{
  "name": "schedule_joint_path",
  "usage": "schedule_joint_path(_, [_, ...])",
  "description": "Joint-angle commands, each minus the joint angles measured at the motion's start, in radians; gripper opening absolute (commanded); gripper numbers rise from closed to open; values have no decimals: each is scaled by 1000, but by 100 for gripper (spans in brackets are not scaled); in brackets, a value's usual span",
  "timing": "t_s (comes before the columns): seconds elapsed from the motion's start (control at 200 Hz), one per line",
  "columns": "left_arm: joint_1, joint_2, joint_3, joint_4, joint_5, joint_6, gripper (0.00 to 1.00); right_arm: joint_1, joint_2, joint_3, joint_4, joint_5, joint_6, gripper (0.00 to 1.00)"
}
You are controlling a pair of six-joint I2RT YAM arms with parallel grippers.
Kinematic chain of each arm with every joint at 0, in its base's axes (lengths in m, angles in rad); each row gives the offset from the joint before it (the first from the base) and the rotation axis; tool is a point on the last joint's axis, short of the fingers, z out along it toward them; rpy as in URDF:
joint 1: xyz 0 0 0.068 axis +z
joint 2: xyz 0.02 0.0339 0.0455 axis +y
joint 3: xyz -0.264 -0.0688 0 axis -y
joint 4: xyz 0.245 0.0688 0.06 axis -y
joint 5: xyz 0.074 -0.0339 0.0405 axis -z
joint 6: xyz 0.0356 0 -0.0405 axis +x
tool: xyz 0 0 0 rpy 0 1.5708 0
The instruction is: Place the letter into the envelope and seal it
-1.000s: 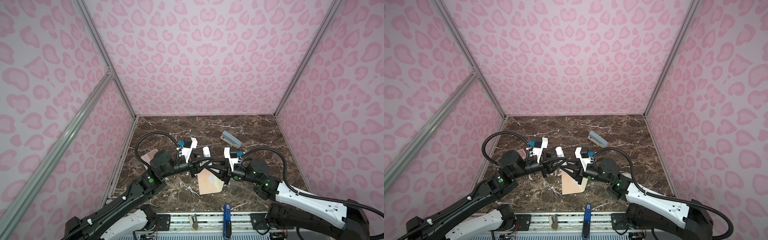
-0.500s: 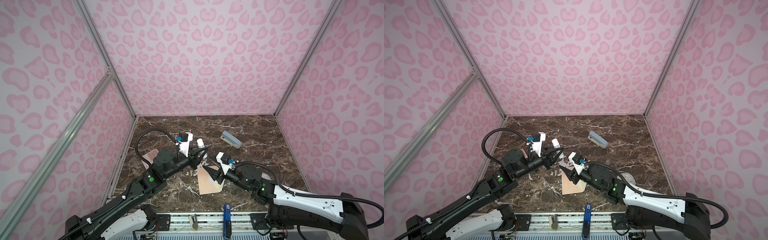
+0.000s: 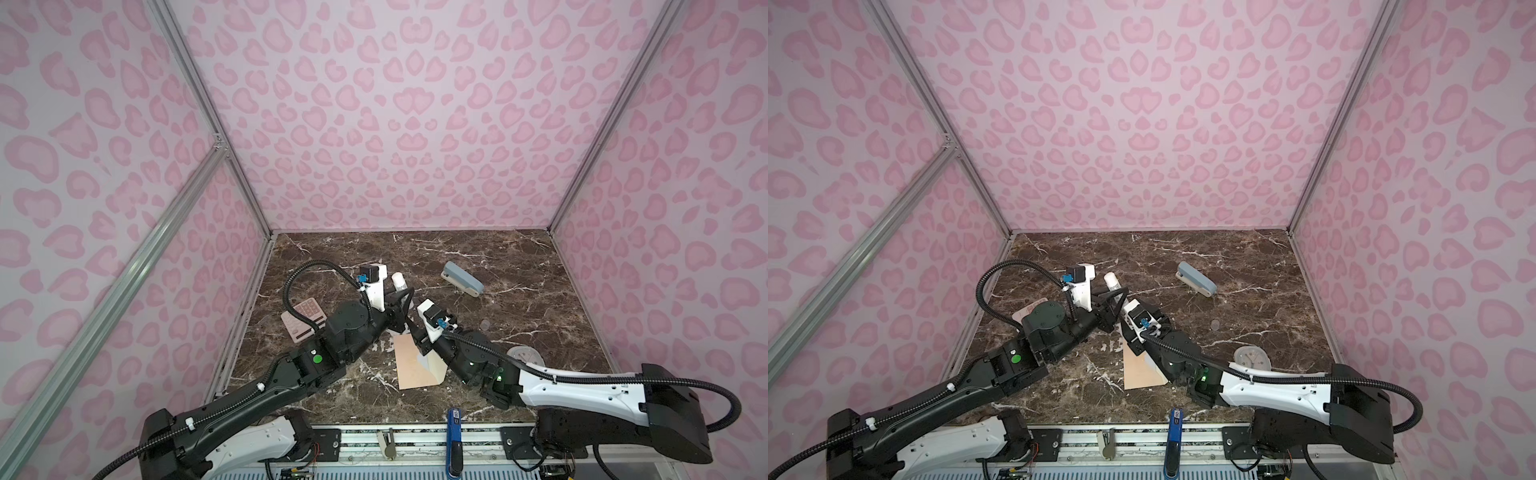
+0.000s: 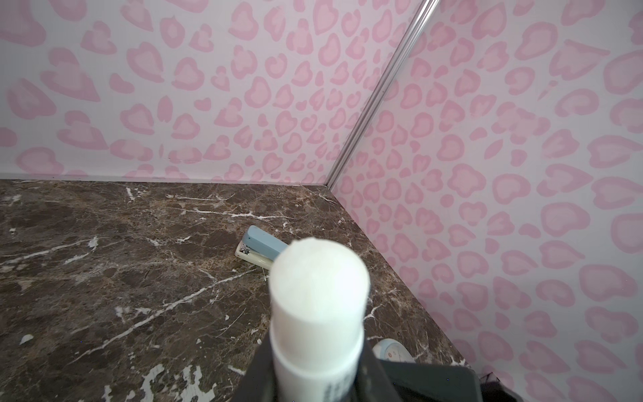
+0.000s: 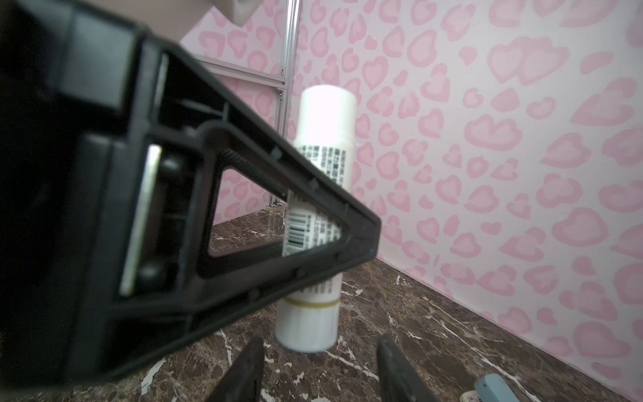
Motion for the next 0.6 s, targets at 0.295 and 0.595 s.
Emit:
schedule_joint_path(0.295, [-7, 33, 32, 58, -61, -25, 4, 2, 73, 34, 120, 61, -34, 43])
schedule_joint_path(0.595, [-9, 45, 38, 56, -50, -29, 4, 3, 107, 60, 138, 75, -46, 40])
